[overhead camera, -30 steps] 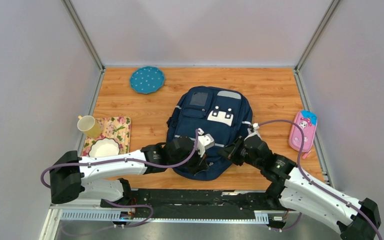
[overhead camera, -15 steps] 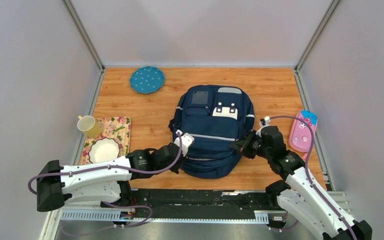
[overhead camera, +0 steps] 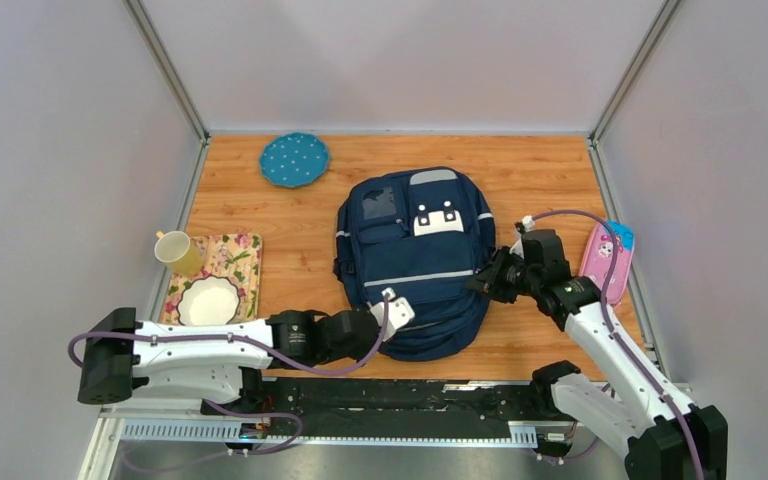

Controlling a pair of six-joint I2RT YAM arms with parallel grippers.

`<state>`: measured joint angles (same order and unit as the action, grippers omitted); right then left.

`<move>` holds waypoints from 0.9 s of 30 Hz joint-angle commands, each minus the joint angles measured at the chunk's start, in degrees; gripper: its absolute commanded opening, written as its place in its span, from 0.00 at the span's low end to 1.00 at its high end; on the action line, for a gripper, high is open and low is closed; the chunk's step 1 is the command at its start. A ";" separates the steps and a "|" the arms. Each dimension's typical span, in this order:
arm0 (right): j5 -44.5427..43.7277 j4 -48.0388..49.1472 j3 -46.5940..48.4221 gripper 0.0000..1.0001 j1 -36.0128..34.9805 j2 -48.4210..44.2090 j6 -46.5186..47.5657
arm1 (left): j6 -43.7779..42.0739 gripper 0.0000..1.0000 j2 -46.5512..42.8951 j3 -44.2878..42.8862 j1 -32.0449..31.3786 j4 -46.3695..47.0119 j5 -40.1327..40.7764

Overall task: Pack the student bag
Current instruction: Unzip the student bag at the center of the board.

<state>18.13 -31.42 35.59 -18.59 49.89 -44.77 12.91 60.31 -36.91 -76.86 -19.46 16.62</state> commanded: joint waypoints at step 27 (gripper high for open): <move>2.08 6.46 4.75 0.00 7.08 8.91 10.67 | -3.51 0.00 -3.46 6.24 16.30 -1.36 23.44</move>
<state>25.76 -29.26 37.52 -13.61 58.61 -37.67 8.84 55.27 -29.28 -64.62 -16.27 25.52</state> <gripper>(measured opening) 0.103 0.007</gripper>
